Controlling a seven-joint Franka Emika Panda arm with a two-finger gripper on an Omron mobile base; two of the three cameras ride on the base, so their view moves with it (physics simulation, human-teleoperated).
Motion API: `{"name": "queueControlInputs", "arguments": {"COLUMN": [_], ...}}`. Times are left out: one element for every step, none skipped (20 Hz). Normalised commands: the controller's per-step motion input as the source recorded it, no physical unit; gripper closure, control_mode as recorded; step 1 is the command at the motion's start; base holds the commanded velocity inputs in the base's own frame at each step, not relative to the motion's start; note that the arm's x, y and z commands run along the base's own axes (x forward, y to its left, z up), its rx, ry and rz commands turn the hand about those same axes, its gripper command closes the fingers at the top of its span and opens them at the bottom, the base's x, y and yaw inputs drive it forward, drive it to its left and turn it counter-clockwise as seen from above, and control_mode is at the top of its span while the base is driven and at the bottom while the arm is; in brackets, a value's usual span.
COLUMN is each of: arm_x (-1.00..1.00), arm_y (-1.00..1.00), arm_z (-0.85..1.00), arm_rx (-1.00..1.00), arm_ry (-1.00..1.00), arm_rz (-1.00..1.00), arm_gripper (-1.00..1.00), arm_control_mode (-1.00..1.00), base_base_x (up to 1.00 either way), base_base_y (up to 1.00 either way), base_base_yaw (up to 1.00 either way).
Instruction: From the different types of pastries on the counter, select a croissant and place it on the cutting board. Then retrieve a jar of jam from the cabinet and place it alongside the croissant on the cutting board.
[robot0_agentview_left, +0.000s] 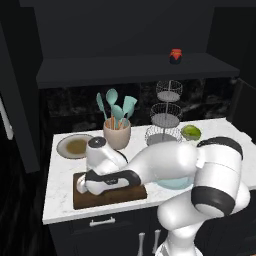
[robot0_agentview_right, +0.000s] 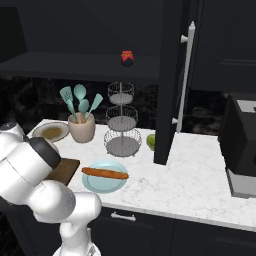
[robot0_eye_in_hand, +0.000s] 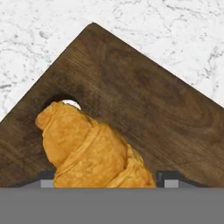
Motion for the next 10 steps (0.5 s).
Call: {"name": "queueControlInputs", "arguments": {"arm_x": [0.0,0.07,0.26,0.31,0.23,0.16,0.23,0.22,0.03,0.0], "arm_y": [0.0,0.0,0.0,0.0,0.01,0.03,0.15,0.16,0.11,0.14], "arm_z": [0.0,0.0,-0.01,-0.01,-0.04,-0.08,-0.11,-0.09,-0.1,-0.13], "arm_rx": [0.0,0.0,0.0,0.0,0.0,0.0,0.0,0.0,0.0,0.0], "arm_ry": [0.16,0.16,0.19,0.23,0.21,0.2,0.23,0.21,0.14,0.11], "arm_rz": [-0.16,-0.11,-0.08,-0.08,-0.08,-0.07,-0.05,-0.04,-0.01,0.0], "arm_gripper": [1.0,1.0,1.0,1.0,1.0,1.0,1.0,1.0,1.0,1.0], "arm_control_mode": [-1.0,-1.0,-1.0,-1.0,-1.0,-1.0,-1.0,-1.0,-1.0,-1.0], "base_base_x": [0.0,0.0,0.0,0.0,0.0,0.0,0.0,0.0,0.0,0.0], "base_base_y": [0.0,0.0,0.0,0.0,0.0,0.0,0.0,0.0,0.0,0.0], "base_base_yaw": [0.0,0.0,0.0,0.0,0.0,0.0,0.0,0.0,0.0,0.0]}}
